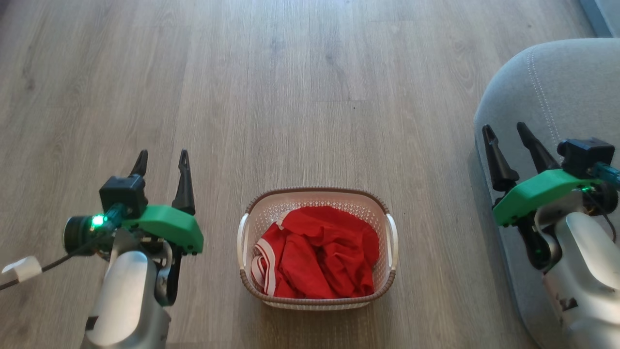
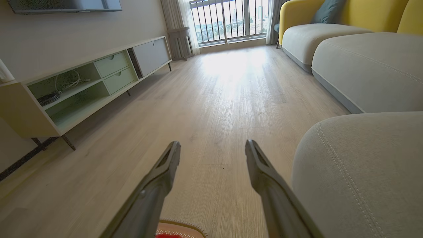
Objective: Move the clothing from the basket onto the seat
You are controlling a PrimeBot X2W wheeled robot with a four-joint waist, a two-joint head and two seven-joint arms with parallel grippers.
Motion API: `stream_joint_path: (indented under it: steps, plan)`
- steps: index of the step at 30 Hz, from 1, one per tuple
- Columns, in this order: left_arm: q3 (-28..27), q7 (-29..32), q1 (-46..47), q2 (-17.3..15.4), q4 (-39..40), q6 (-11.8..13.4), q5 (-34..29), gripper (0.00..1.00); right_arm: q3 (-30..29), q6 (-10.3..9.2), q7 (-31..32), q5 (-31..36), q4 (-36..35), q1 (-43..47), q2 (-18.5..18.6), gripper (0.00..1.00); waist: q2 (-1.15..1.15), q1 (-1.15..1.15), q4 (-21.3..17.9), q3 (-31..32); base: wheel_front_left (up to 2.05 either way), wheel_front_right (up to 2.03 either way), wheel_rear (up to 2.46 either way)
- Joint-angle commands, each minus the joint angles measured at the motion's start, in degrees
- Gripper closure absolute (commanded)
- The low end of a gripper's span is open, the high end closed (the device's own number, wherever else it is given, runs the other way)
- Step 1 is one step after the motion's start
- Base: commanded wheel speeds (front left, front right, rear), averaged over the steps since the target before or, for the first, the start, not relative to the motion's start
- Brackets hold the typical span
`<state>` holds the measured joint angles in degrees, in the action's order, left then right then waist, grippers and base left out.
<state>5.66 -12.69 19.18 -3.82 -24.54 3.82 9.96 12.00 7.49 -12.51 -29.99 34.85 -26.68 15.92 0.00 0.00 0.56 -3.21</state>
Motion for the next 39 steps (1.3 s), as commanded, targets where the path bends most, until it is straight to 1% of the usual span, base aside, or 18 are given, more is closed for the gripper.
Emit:
stream_joint_path:
  steps: [1,5,10,12,19,27,33,36,39]
  plan:
    - [-1.25,-1.00,3.65,-1.08,1.59,0.81,-2.48,0.00,1.18,0.00,-1.18,2.00,-0.94,-3.21,1.27,0.00,0.00,0.00,-0.06,0.02,0.00,0.00,0.00]
    - [-1.62,-1.51,3.96,-0.84,1.22,1.13,-4.02,0.00,1.17,0.00,-1.69,3.71,-0.44,-3.72,1.58,0.00,0.00,0.00,-0.16,0.06,0.00,0.00,0.00]
    - [-2.37,-2.30,4.56,-0.46,0.25,2.36,-6.99,0.00,0.85,0.00,-2.49,6.58,-0.21,-4.44,2.18,0.00,0.00,0.00,-0.34,-0.13,0.00,0.00,0.00]
    - [-3.11,-2.30,4.49,-0.26,-0.11,2.60,-6.42,0.00,0.33,0.00,-2.49,6.79,-0.38,-4.34,2.10,0.00,0.00,0.00,-0.43,-0.17,0.00,0.00,0.00]
    - [-4.55,-2.30,4.38,0.37,-0.24,1.46,-4.94,0.00,-3.05,0.00,-2.49,7.48,-1.24,-3.42,1.53,0.00,0.00,0.00,-0.36,-0.45,0.00,0.00,0.00]
    - [-5.24,-2.30,4.10,0.75,-1.96,0.02,-3.99,0.00,-3.40,0.00,-2.49,8.11,-1.51,-2.71,0.93,0.00,0.00,0.00,-0.34,-0.16,0.00,0.00,0.00]
    - [-5.23,-2.30,3.88,0.87,-2.59,-0.52,-3.73,0.00,-3.11,0.00,-2.49,8.32,-2.62,-2.59,0.98,0.00,0.00,0.00,-0.29,-0.39,0.00,0.00,0.00]
    - [-4.60,-2.30,3.88,0.90,-3.06,-1.07,-3.47,0.00,-3.35,0.00,-2.49,8.12,-3.84,-3.05,1.32,0.00,0.00,0.00,-0.35,-1.83,0.00,0.00,0.00]
    - [-2.63,-2.30,4.41,0.92,-3.18,-1.33,-1.72,0.00,-3.91,0.00,-2.49,7.23,-6.04,-3.89,1.79,0.00,0.00,0.00,-0.34,-4.41,0.00,0.00,0.00]
